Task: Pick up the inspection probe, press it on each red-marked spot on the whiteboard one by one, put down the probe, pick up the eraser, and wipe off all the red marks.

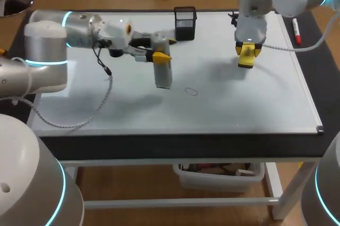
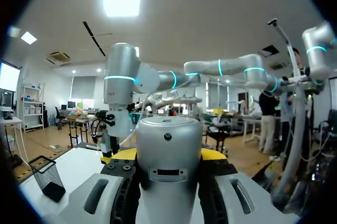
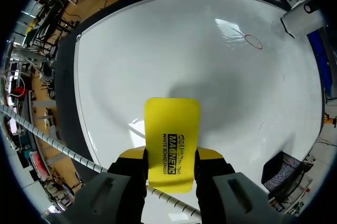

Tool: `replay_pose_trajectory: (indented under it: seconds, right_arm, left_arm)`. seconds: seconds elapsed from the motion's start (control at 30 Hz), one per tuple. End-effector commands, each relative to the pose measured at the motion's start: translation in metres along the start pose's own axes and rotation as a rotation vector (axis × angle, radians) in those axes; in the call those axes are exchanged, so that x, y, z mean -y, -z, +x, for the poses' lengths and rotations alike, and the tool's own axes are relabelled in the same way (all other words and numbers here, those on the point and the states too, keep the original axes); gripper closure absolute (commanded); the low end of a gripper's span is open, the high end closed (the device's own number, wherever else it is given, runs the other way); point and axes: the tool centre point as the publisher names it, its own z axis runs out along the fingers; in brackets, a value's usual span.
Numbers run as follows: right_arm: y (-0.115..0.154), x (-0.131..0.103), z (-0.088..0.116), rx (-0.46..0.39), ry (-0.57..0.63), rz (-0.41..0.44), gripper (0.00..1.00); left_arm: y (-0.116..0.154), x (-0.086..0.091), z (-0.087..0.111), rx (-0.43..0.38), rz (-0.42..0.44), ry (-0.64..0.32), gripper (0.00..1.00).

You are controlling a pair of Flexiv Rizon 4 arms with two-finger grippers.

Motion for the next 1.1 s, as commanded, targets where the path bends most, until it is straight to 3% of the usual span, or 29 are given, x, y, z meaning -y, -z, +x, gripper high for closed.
replay_pose_trajectory:
  seconds: [0.03,0.43,1.1]
  right_arm:
    - [0.001,0.000,0.001,-0.002,0.002,0.001,1.00]
    - [0.001,0.000,0.001,-0.002,0.002,0.001,1.00]
    - [0.001,0.000,0.001,-0.002,0.002,0.001,1.00]
  left_arm:
    - [-0.019,-0.007,-0.007,-0.063,0.013,0.004,1.00]
    - [-0.070,-0.024,0.000,-0.167,0.004,-0.012,1.00]
    - [-0.082,-0.045,-0.019,-0.184,0.008,-0.022,1.00]
